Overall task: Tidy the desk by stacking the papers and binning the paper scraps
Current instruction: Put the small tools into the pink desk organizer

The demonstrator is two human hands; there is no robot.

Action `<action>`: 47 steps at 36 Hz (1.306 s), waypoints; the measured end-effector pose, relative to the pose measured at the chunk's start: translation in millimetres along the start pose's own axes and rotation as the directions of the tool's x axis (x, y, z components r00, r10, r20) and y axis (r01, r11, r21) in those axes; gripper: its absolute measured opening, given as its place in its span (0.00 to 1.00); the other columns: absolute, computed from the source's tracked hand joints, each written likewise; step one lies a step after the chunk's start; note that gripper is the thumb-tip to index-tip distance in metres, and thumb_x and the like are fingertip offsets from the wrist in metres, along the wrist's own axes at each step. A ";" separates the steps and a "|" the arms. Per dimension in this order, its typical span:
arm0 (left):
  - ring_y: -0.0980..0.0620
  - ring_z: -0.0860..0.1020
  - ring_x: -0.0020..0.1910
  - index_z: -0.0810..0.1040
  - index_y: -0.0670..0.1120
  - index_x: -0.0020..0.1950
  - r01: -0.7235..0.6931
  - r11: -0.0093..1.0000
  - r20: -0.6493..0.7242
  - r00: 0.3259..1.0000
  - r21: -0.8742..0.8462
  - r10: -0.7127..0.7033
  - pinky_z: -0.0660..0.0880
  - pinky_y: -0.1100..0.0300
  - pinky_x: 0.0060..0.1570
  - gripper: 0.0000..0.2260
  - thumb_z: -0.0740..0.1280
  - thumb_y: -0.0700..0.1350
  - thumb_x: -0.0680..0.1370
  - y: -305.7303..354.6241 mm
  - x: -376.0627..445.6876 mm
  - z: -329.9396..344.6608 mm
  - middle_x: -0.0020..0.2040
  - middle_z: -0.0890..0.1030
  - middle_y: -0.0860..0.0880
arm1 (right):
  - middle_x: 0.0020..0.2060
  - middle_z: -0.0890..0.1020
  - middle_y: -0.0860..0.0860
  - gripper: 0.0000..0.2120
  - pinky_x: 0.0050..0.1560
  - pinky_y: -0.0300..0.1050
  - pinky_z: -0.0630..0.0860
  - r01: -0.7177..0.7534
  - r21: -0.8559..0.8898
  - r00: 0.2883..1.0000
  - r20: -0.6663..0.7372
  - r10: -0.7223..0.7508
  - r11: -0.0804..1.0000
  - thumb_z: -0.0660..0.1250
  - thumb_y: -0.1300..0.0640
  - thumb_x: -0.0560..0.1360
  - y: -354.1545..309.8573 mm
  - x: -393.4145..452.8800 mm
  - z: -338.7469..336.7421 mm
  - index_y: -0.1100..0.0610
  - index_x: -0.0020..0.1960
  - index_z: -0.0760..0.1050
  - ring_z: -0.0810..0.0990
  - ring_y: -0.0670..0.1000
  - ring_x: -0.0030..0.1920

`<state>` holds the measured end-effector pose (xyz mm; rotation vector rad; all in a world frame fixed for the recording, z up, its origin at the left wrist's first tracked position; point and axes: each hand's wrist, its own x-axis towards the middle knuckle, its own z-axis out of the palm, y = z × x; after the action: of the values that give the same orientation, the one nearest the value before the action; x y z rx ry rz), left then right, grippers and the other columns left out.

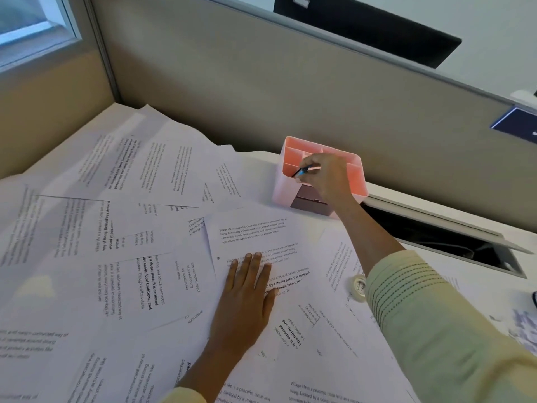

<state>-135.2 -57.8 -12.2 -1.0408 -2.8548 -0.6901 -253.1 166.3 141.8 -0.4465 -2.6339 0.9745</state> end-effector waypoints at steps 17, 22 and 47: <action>0.42 0.68 0.71 0.73 0.43 0.69 -0.003 1.000 -0.026 1.000 -0.002 0.003 0.69 0.41 0.66 0.24 0.52 0.55 0.81 1.4 -0.5 -2.3 0.72 0.70 0.42 | 0.57 0.81 0.55 0.21 0.62 0.45 0.74 0.031 -0.068 0.995 0.099 -0.024 0.997 0.71 0.66 0.68 4.3 3.5 6.2 0.61 0.61 0.76 0.79 0.53 0.57; 0.43 0.68 0.71 0.72 0.45 0.70 0.006 1.000 -0.011 1.000 0.003 -0.006 0.66 0.42 0.68 0.24 0.51 0.56 0.81 1.2 -0.1 -2.3 0.72 0.69 0.43 | 0.56 0.81 0.55 0.20 0.62 0.45 0.74 0.046 -0.095 0.995 0.097 -0.037 0.994 0.71 0.66 0.68 6.9 2.3 6.8 0.61 0.60 0.77 0.79 0.53 0.56; 0.43 0.65 0.72 0.70 0.44 0.71 0.024 1.000 0.098 0.995 -0.014 -0.023 0.48 0.53 0.74 0.26 0.48 0.58 0.81 0.3 1.6 -13.1 0.73 0.68 0.43 | 0.47 0.82 0.50 0.10 0.44 0.26 0.74 -0.087 0.165 0.902 -0.405 0.149 0.982 0.68 0.67 0.73 64.4 -100.1 -39.3 0.60 0.53 0.80 0.79 0.48 0.44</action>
<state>-137.9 -62.0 0.1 -1.0742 -2.9541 -0.6816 -135.5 196.9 110.8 -0.7012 -2.1594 0.9709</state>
